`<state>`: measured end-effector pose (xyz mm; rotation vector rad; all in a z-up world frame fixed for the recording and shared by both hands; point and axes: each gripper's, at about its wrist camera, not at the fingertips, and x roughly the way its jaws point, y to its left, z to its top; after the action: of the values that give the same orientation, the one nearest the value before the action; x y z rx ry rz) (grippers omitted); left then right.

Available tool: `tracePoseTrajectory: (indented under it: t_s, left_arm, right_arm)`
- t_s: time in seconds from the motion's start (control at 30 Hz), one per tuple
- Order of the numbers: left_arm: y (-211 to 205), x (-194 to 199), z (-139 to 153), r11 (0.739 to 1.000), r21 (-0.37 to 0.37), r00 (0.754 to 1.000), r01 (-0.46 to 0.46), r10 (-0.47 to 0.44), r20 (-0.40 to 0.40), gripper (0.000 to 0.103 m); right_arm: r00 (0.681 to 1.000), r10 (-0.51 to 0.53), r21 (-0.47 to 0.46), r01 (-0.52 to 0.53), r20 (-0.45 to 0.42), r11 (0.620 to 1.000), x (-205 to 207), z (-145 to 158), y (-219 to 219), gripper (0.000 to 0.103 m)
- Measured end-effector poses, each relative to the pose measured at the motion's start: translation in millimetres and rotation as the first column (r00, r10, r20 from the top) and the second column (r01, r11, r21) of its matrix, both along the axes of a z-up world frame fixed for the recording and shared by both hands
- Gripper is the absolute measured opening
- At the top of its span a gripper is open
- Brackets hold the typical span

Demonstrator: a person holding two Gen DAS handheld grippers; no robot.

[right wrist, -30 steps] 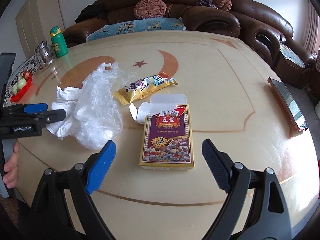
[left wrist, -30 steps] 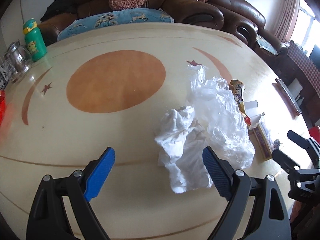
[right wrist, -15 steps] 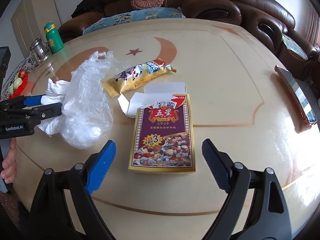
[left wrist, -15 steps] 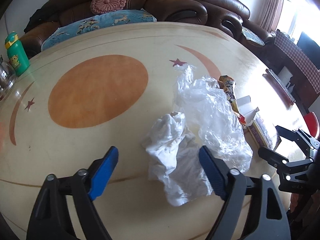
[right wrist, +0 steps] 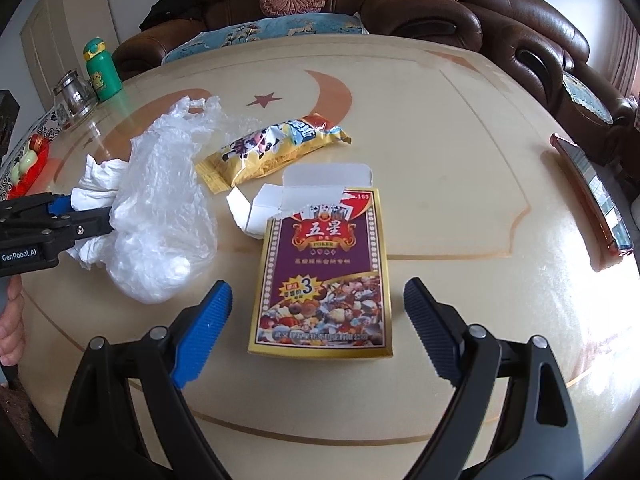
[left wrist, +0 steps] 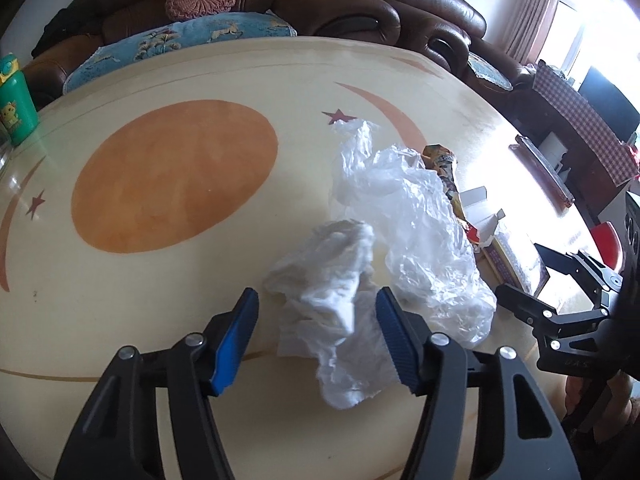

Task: Collect trash
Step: 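Reach the left tool to the white plastic bag while the right tool reaches the purple snack box, then grasp the white plastic bag with the left tool while the right tool grasps the purple box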

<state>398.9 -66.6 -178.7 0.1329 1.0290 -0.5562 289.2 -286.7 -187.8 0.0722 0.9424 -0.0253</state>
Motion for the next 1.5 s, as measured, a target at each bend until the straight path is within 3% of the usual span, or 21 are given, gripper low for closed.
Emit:
tracePoseTrajectory:
  t_s: [0.2, 0.33, 0.43, 0.67, 0.87, 1.17, 1.5]
  left_arm:
    - [-4.4, 2.3, -2.7, 1.0, -0.015, 1.0, 0.007, -0.008, -0.026, 0.051]
    - [-4.5, 2.3, -1.9, 0.998, -0.051, 0.998, 0.024, -0.027, -0.056, 0.033]
    - [-4.2, 1.3, -0.7, 0.998, -0.061, 0.998, 0.02, -0.024, -0.065, 0.027]
    - [-1.5, -2.3, 3.6, 0.998, -0.06, 0.998, -0.017, 0.013, -0.067, 0.014]
    - [1.9, -4.9, 6.6, 0.998, -0.043, 0.998, -0.044, 0.041, -0.057, 0.01]
    - [9.0, -21.0, 25.9, 0.995, 0.003, 0.995, -0.097, 0.097, 0.023, 0.009]
    - [11.7, -56.1, 62.0, 0.994, 0.006, 0.991, -0.108, 0.107, 0.079, 0.009]
  right_arm:
    - [1.0, 0.0, -0.018, 0.0, -0.002, 1.0, 0.4, -0.8, 1.1, 0.083]
    - [1.0, -0.007, -0.043, 0.007, 0.005, 0.999, 0.1, 0.5, -0.3, 0.068]
    - [1.0, -0.008, -0.044, 0.008, 0.008, 0.999, -0.2, 1.3, -1.7, 0.06]
    - [1.0, -0.01, -0.057, 0.011, 0.014, 0.998, -3.0, 1.9, -0.6, 0.06]
    - [0.999, -0.029, -0.066, 0.031, 0.023, 0.997, -4.5, 4.2, -2.3, 0.06]
    - [0.998, -0.038, -0.1, 0.043, 0.055, 0.994, -15.0, 15.9, -1.5, 0.06]
    - [0.988, -0.035, -0.1, 0.051, 0.149, 0.994, -41.1, 55.2, -2.1, 0.06]
